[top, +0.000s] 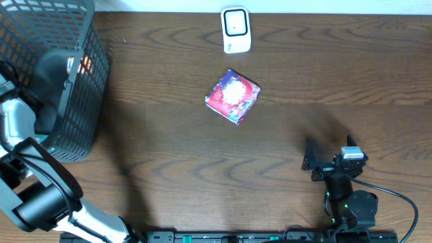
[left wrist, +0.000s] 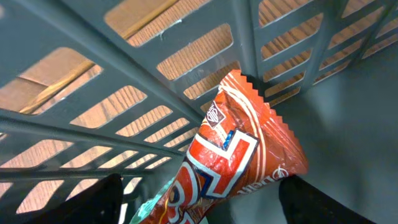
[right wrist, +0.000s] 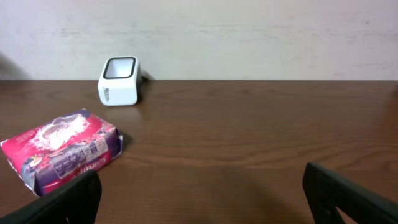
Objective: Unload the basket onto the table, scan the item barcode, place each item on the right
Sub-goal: 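Reach into the basket and grasp the orange snack bag with the left gripper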
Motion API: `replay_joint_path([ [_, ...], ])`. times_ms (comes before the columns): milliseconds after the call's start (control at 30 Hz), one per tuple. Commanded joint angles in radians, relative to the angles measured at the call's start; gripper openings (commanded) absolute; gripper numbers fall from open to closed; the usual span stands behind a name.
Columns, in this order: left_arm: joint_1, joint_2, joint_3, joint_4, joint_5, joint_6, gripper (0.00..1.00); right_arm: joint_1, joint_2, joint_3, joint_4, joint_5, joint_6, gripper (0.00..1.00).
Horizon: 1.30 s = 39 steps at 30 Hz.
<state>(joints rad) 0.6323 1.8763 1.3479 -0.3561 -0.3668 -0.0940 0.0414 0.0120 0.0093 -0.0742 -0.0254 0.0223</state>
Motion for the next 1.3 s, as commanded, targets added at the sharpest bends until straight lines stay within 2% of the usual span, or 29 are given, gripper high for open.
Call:
replay_joint_path([
  [0,0.003,0.002,-0.007,-0.003,0.026,0.008,0.71,0.0,-0.005,-0.003,-0.002,0.008,0.014,0.99],
  [567,0.014,0.076,-0.036,0.0,0.067,0.008,0.67,0.0,-0.005,-0.003,-0.002,0.008,0.014,0.99],
  [667,0.013,0.061,-0.032,0.01,0.067,0.007,0.38,0.0,-0.005,-0.003,-0.002,0.008,0.014,0.99],
  [700,0.013,0.048,-0.032,0.01,0.067,0.007,0.22,0.0,-0.005,-0.003,-0.002,0.008,0.014,0.99],
  [767,0.011,0.02,-0.031,0.013,0.068,0.006,0.09,0.0,-0.005,-0.003,-0.001,0.008,0.014,0.99],
  [900,0.008,-0.06,-0.031,0.029,0.074,-0.075,0.08,0.0,-0.005,-0.003,-0.002,0.008,0.014,0.99],
  [1100,0.008,-0.223,-0.031,0.076,0.328,-0.087,0.07,0.0,-0.005,-0.003,-0.002,0.008,0.014,0.99],
  [1200,0.008,-0.275,-0.031,0.096,0.364,-0.087,0.07,0.0,-0.005,-0.003,-0.002,0.008,0.014,0.99],
  [1233,0.008,-0.284,-0.031,0.096,0.363,-0.087,0.08,0.0,-0.005,-0.003,-0.002,0.008,0.014,0.99],
  [1267,0.008,-0.289,-0.031,0.095,0.363,-0.087,0.17,0.0,-0.005,-0.003,-0.001,0.008,0.014,0.99],
])
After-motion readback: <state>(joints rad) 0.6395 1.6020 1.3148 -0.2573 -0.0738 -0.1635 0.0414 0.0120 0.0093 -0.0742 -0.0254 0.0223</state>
